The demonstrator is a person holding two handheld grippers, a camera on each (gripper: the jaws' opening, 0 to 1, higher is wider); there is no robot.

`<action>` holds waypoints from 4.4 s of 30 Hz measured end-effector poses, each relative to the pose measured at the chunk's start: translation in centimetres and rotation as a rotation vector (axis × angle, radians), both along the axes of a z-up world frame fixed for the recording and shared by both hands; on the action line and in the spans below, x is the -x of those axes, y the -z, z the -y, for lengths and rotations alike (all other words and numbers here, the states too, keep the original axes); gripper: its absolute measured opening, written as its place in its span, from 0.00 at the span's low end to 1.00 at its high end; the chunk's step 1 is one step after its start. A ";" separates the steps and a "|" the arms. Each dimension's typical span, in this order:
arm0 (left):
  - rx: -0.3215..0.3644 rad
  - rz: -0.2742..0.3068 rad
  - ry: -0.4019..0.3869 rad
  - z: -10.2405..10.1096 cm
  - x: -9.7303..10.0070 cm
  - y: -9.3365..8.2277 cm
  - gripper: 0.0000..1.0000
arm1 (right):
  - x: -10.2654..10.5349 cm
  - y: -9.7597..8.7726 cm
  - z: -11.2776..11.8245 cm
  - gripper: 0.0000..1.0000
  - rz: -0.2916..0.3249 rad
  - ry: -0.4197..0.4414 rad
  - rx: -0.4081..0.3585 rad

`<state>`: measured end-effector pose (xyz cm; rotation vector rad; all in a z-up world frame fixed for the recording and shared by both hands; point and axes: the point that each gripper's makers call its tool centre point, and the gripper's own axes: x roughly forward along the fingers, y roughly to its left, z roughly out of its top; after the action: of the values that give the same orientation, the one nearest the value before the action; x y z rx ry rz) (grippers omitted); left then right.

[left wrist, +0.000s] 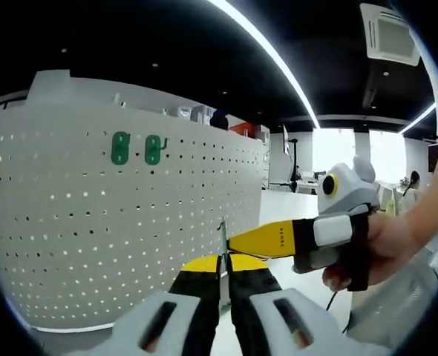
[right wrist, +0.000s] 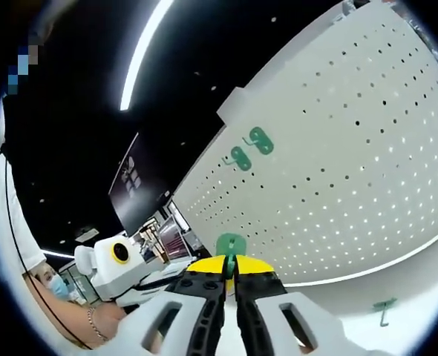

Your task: Insert the hook assembly into the mounting plate slot until the hook locks in place.

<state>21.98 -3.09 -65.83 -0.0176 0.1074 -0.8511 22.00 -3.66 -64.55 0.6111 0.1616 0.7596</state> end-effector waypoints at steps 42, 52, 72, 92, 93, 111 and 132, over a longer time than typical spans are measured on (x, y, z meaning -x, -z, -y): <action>-0.084 -0.117 0.004 0.5 0.0 3.1 0.82 | 0.1 0.5 0.3 0.00 -0.030 -0.003 0.007; -0.091 -0.129 0.002 0.3 0.0 3.5 0.82 | -0.1 -0.5 0.8 0.00 0.093 0.049 0.274; -0.141 -0.176 0.027 0.2 1.0 5.7 0.80 | -1.6 -1.6 2.5 0.00 0.169 0.143 0.439; -0.179 -0.248 0.023 -2.2 3.1 9.5 0.79 | -4.7 -4.0 4.6 0.00 0.194 0.218 0.479; -0.176 -0.251 0.023 -2.3 3.2 9.6 0.79 | -4.8 -4.1 4.6 0.00 0.195 0.220 0.481; -0.181 -0.252 0.014 -3.2 3.9 10.4 0.79 | -7.1 -5.7 5.4 0.00 0.207 0.284 0.502; -0.169 -0.261 0.006 -3.5 3.9 10.9 0.78 | -10.6 -8.0 5.7 0.00 0.260 0.395 0.558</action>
<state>18.07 0.42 -76.78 0.0299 0.4241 -0.8408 32.55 -9.37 -56.53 0.0043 0.0066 0.3753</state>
